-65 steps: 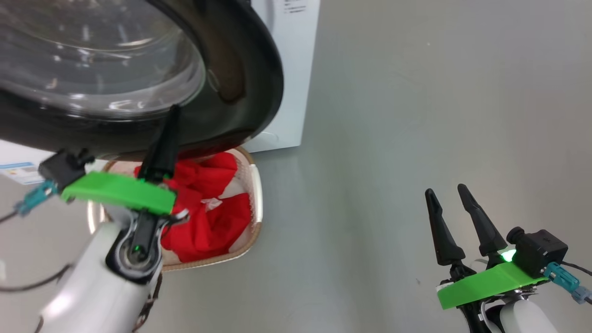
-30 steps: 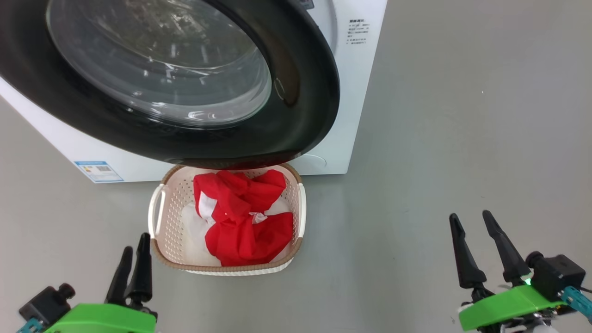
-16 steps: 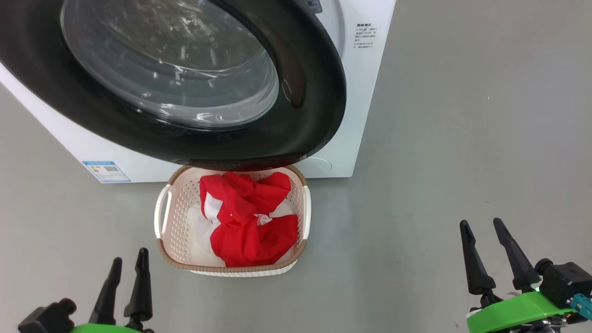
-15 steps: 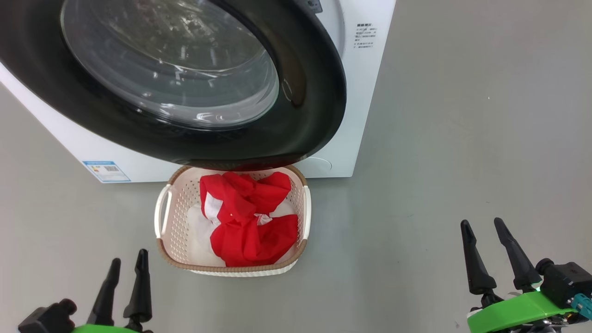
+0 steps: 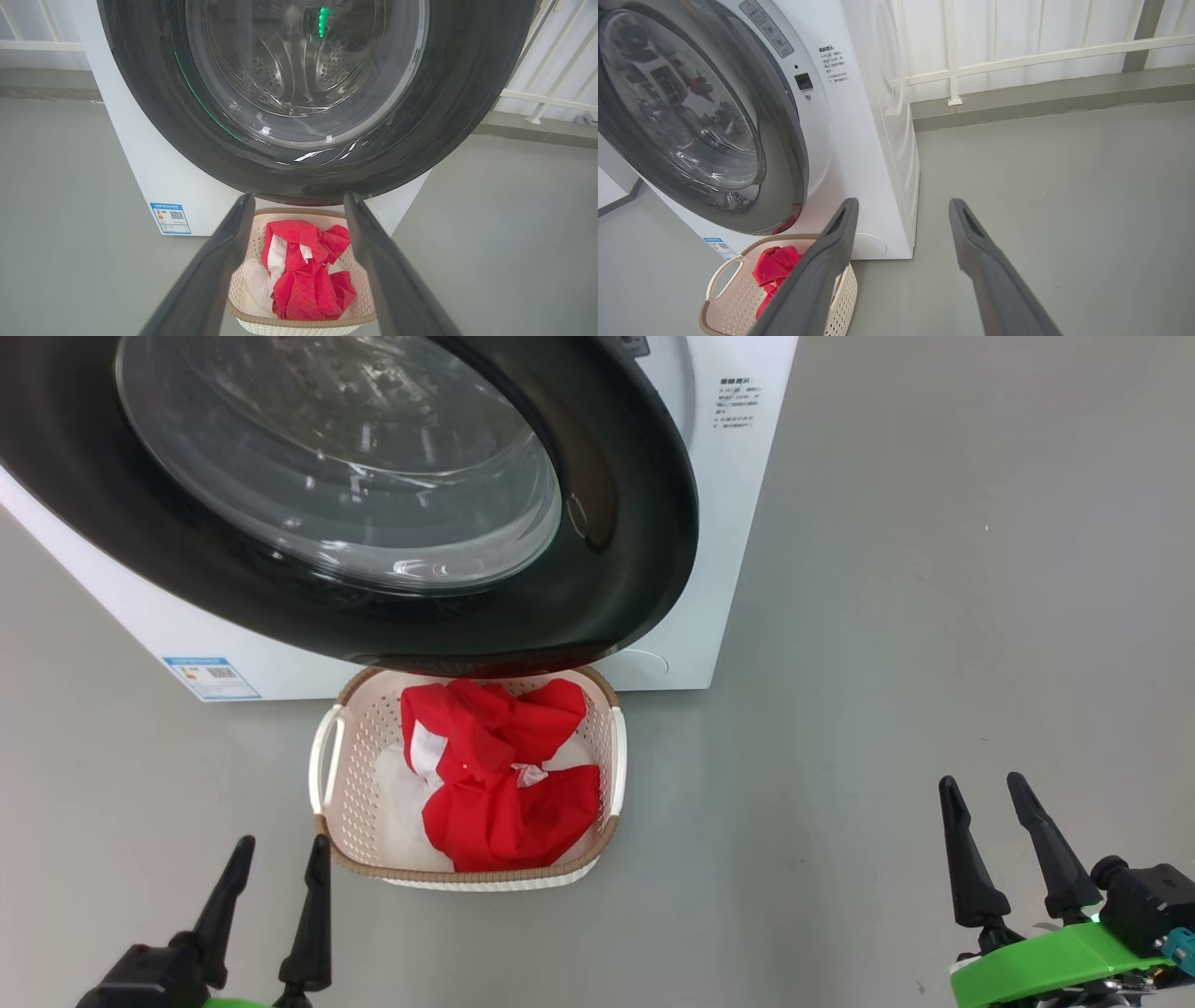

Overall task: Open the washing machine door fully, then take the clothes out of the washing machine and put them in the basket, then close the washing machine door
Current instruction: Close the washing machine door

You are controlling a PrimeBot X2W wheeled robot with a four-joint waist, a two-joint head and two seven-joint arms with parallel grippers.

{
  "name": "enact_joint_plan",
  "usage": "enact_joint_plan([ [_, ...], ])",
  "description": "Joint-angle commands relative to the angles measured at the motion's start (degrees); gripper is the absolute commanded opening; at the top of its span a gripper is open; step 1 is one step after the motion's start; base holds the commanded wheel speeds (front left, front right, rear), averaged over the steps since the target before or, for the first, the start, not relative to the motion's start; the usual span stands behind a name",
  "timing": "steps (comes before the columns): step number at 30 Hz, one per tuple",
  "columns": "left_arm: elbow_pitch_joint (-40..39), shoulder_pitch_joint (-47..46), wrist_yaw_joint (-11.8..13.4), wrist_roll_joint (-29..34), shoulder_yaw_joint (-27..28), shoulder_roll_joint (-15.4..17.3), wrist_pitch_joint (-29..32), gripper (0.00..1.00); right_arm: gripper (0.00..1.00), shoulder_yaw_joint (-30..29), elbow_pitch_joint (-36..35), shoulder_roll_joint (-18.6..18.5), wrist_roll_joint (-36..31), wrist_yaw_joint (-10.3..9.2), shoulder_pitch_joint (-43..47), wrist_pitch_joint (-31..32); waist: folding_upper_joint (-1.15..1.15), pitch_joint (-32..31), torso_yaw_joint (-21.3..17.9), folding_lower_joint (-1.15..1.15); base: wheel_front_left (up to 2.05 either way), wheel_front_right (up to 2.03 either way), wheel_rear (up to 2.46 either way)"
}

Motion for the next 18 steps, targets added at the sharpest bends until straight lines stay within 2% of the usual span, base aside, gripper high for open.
enact_joint_plan([
  [1,-2.4,0.37,-0.31,2.19,2.4,0.14,-0.46,1.0,1.0,1.02,-1.65,-0.83,-0.42,0.43,0.27,-0.37,0.0,0.02,-0.02,0.0,0.0,0.0,0.0],
  [7,-3.88,1.13,-0.31,4.84,3.21,-0.83,-0.46,1.0,1.0,0.9,-1.75,-0.73,-0.43,0.43,0.39,-0.37,0.0,0.14,0.01,0.0,0.0,0.0,0.0],
  [18,-4.27,1.76,-0.31,5.06,3.3,-2.1,-0.46,1.0,1.0,1.18,-1.71,-0.73,-0.49,0.43,0.46,-0.37,0.0,0.19,0.03,0.0,0.0,0.0,0.0],
])
